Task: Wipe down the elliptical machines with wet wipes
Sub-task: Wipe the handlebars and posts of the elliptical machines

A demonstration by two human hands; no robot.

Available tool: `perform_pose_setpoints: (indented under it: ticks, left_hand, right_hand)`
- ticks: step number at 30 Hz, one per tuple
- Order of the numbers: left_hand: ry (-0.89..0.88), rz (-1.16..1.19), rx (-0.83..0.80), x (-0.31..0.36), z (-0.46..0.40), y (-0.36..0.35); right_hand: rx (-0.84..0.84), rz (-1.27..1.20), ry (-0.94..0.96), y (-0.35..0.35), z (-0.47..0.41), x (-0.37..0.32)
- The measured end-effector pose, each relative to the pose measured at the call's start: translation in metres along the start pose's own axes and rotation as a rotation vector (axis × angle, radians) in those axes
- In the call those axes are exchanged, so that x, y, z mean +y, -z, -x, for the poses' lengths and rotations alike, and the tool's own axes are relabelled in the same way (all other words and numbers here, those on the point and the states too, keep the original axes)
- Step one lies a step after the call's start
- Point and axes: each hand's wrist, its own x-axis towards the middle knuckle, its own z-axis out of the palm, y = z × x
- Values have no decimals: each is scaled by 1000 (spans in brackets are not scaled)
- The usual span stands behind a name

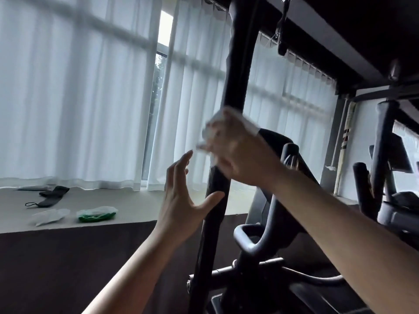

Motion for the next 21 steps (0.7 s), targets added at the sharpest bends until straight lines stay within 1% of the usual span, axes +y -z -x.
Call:
perform_pose_setpoints:
  ticks: [1, 3, 6, 7, 10, 12, 14, 16, 18, 19, 21]
  left_hand:
    - [-10, 0, 8, -1, 3, 0]
    - [-41, -10, 40, 2, 5, 1]
    - [-94, 6, 76, 11, 1, 2]
    - [-108, 7, 86, 14, -3, 2]
    - [-109, 23, 143, 22, -22, -2]
    - [-110, 27, 167, 29, -36, -7]
    - [-119, 49, 153, 39, -49, -16]
    - [-110, 89, 145, 46, -62, -28]
    - [-69, 105, 161, 51, -71, -40]
    - [-38, 100, 176, 53, -73, -46]
    - [-21, 49, 215, 54, -72, -55]
  right_hand:
    - [-48, -12, 38, -3, 11, -10]
    - [-89, -37, 99, -7, 25, -14]
    - [-96, -28, 185, 0, 7, 8]
    - [-101, -24, 188, 7, -4, 20]
    - [-103, 28, 102, 32, -34, 73]
    - [-68, 144, 37, 44, -50, 107]
    - [-11, 168, -32, 49, -62, 122]
    - [68, 84, -118, 44, -65, 113]
    - [82, -12, -142, 37, -55, 89]
    - [45, -56, -118, 35, -47, 75]
    - [-83, -93, -10, 36, -33, 57]
